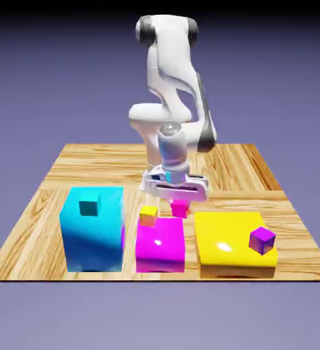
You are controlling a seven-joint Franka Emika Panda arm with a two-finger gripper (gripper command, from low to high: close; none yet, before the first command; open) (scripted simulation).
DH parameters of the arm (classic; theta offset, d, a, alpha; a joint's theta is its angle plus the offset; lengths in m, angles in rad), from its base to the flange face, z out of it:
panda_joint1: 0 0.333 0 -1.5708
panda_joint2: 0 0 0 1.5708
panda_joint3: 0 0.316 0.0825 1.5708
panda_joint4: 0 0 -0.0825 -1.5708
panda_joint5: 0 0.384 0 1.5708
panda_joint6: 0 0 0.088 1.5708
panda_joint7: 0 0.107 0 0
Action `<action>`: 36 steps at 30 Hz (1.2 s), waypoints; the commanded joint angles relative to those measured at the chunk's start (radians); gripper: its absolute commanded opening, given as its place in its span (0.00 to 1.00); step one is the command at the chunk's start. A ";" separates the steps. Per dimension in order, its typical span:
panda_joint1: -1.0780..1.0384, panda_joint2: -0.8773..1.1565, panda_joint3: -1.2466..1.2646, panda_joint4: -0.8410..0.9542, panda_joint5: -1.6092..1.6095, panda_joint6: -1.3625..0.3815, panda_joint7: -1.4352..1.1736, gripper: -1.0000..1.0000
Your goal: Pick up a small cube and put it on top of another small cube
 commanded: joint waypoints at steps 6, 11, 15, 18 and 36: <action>0.145 0.108 -0.062 0.217 -0.088 -0.124 0.184 0.00; 0.265 0.198 -0.113 0.399 -0.161 -0.227 0.337 0.00; 0.362 0.270 -0.154 0.544 -0.219 -0.309 0.459 0.00; 0.434 0.323 -0.185 0.652 -0.263 -0.371 0.550 0.00; 0.158 0.502 0.149 0.719 -0.531 -0.270 0.816 1.00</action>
